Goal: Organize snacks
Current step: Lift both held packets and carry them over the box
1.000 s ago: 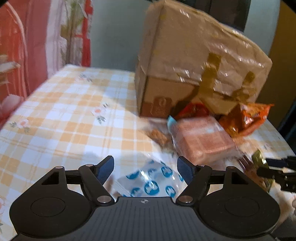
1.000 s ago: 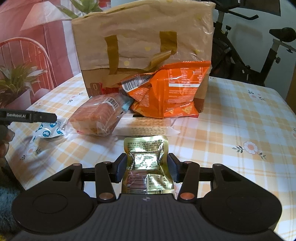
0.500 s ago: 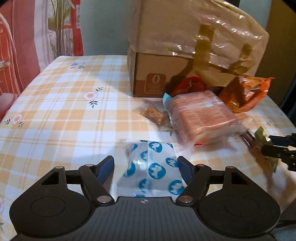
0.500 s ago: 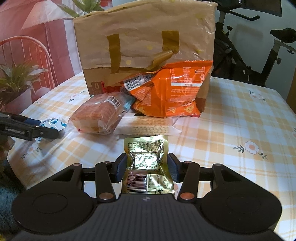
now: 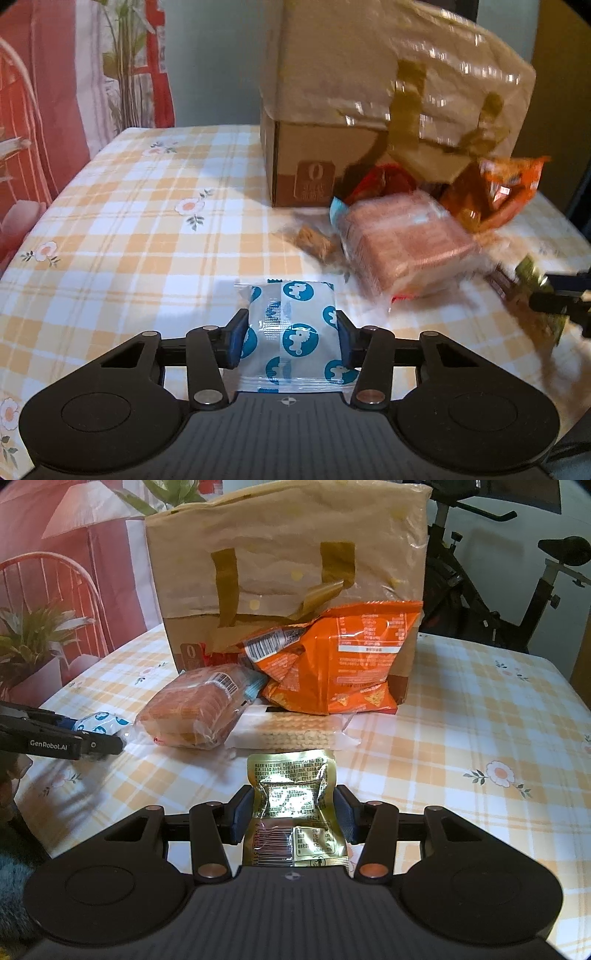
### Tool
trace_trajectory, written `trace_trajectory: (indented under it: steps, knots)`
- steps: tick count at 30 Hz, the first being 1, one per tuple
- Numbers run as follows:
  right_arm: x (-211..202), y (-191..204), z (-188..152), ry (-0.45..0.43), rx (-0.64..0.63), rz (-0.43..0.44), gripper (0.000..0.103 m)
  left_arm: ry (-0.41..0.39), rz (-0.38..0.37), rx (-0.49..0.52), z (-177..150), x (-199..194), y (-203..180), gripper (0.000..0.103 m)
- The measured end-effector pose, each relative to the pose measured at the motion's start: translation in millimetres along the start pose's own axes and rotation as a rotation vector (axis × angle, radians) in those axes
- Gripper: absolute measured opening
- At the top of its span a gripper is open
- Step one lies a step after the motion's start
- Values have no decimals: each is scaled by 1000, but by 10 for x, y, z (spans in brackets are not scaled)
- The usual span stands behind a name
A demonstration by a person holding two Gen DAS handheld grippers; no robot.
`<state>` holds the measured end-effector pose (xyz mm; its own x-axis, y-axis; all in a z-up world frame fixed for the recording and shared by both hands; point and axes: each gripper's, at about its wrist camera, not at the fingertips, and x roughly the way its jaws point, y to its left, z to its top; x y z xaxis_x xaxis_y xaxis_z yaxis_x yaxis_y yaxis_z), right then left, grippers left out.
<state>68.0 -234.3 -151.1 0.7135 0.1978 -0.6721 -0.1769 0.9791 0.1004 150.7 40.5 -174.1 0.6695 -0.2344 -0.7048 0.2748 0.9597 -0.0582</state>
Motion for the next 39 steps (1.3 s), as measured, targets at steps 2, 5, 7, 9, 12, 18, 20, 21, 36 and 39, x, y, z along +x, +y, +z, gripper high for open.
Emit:
trace_trajectory:
  steps: [2,5,7,9,12,18,20,21,36,39]
  knots:
    - [-4,-10,-3,0,3,0,50,-19,-8,-7,23,-45,-2,50]
    - [-13,-4,5,-4,-1,1,50,-34,-9,-5,48,-87,-27,50]
    - [-24,-1,8,-8,-5,2,50,-42,-12,-7,64,-111,-35,50]
    - [-40,-4,15,-14,-5,0,50,-53,-13,-11,86,-141,-39,50]
    - [-77,-27,37,-27,-2,-7,50,-76,-14,-20,133,-208,-32,50]
    - [-149,-54,124,-56,-10,-14,50,-133,-12,-35,261,-358,-29,50]
    - [-178,-54,168,-69,-16,-14,50,-152,-13,-40,315,-406,-32,50]
    - [-190,-44,192,-77,-20,-14,50,-161,-14,-40,340,-428,-37,50]
    - [-452,50,748,-231,-93,9,50,-301,-28,-16,777,-755,-206,50]
    - [-569,43,949,-288,-107,19,50,-363,-42,14,955,-896,-289,50]
